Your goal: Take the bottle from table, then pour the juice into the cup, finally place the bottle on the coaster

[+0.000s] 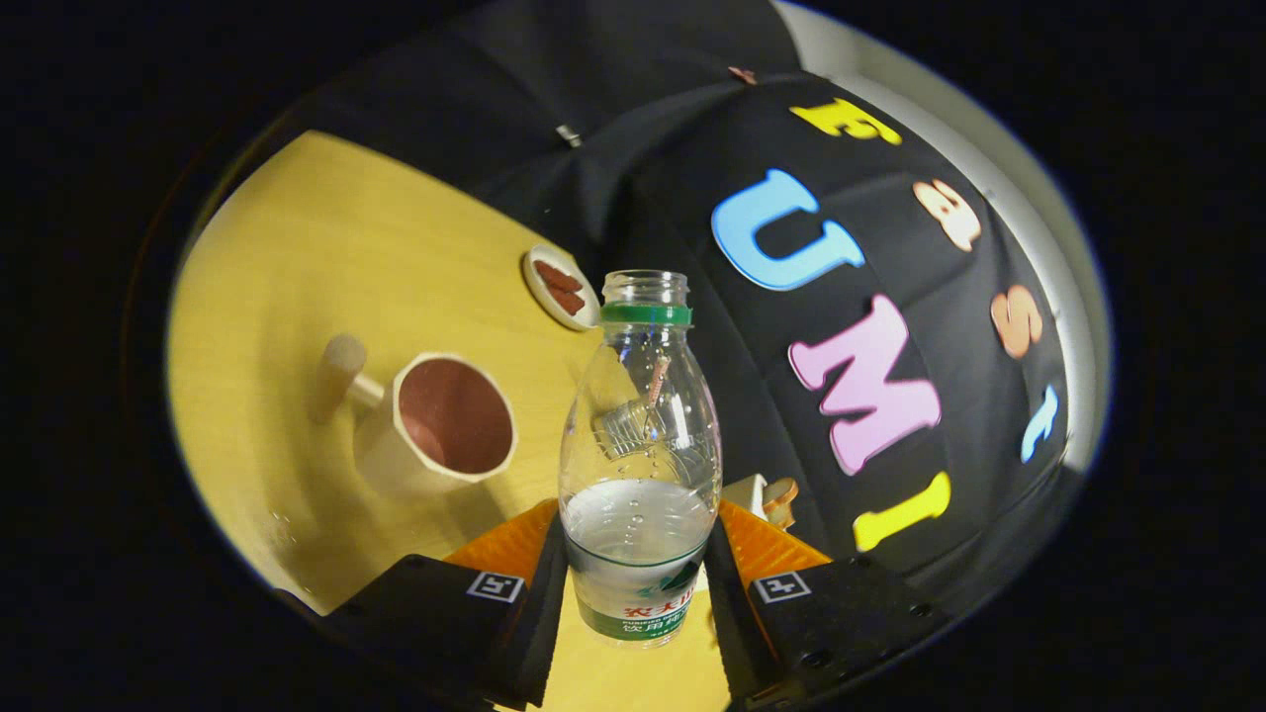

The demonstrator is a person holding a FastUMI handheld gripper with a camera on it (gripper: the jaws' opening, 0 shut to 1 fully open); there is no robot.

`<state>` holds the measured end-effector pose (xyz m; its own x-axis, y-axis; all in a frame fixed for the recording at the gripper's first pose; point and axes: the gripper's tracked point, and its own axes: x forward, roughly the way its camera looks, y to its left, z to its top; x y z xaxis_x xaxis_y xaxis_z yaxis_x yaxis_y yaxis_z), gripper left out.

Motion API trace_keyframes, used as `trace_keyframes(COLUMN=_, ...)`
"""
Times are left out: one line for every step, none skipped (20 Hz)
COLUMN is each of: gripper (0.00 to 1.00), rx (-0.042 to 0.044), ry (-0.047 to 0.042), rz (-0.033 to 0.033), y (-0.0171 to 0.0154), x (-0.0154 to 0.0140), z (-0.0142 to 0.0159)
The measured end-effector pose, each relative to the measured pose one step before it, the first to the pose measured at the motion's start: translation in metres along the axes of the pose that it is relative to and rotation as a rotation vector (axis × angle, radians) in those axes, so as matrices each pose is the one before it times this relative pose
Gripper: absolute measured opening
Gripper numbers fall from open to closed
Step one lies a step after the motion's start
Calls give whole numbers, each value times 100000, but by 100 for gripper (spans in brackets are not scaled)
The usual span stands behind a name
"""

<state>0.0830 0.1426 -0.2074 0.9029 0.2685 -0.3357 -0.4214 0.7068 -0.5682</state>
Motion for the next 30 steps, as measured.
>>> trace_keyframes(gripper=69, rx=12164, ry=-1428, rz=-325, y=-766, x=-130, z=383)
trace_keyframes(gripper=69, rx=12889, ry=-2075, rz=-873, y=-1137, x=-198, z=689)
trace_keyframes(gripper=69, rx=9884, ry=-2207, rz=-944, y=-1159, x=-23, z=582)
trace_keyframes(gripper=69, rx=10510, ry=-2425, rz=-320, y=-1168, x=370, z=678)
trace_keyframes(gripper=69, rx=10486, ry=-2287, rz=1481, y=-969, x=476, z=690)
trace_keyframes(gripper=68, rx=10198, ry=-2469, rz=1766, y=-823, x=582, z=810)
trace_keyframes(gripper=68, rx=9469, ry=-2852, rz=1723, y=-816, x=477, z=824)
trace_keyframes(gripper=69, rx=7006, ry=-3012, rz=492, y=-882, x=520, z=452)
trace_keyframes(gripper=69, rx=3043, ry=-1995, rz=-386, y=-993, x=623, z=183)
trace_keyframes(gripper=69, rx=192, ry=-1170, rz=-1016, y=-1174, x=446, z=-206)
trace_keyframes(gripper=69, rx=-611, ry=-19, rz=138, y=-892, x=533, z=-674)
trace_keyframes(gripper=69, rx=256, ry=305, rz=1440, y=-286, x=552, z=-809)
trace_keyframes(gripper=69, rx=1034, ry=1066, rz=1164, y=-193, x=848, z=-1233)
trace_keyframes(gripper=69, rx=1250, ry=1287, rz=1434, y=-65, x=639, z=-1217)
trace_keyframes(gripper=69, rx=857, ry=1375, rz=934, y=-82, x=573, z=-1120)
trace_keyframes(gripper=69, rx=-260, ry=1181, rz=938, y=-66, x=571, z=-930)
trace_keyframes(gripper=69, rx=-1059, ry=917, rz=705, y=13, x=599, z=-919)
trace_keyframes(gripper=69, rx=-1087, ry=966, rz=340, y=-49, x=368, z=-946)
trace_keyframes(gripper=69, rx=-1004, ry=1083, rz=319, y=50, x=468, z=-925)
trace_keyframes(gripper=70, rx=-761, ry=886, rz=429, y=48, x=526, z=-730)
trace_keyframes(gripper=70, rx=-370, ry=599, rz=60, y=-82, x=322, z=-599)
trace_keyframes(gripper=70, rx=238, ry=457, rz=383, y=3, x=432, z=-490)
trace_keyframes(gripper=71, rx=723, ry=296, rz=583, y=51, x=258, z=-309)
trace_keyframes(gripper=71, rx=461, ry=-634, rz=-70, y=3, x=5, z=356)
trace_keyframes(gripper=71, rx=-268, ry=-1319, rz=-269, y=-82, x=167, z=197)
trace_keyframes(gripper=70, rx=-78, ry=564, rz=-222, y=-102, x=26, z=5)
trace_keyframes(gripper=71, rx=118, ry=-172, rz=-312, y=39, x=-89, z=122)
trace_keyframes(gripper=71, rx=279, ry=214, rz=-199, y=-14, x=-104, z=-143)
trace_keyframes(gripper=71, rx=258, ry=-24, rz=-213, y=-44, x=-84, z=63)
trace_keyframes(gripper=72, rx=346, ry=183, rz=-190, y=79, x=7, z=75)
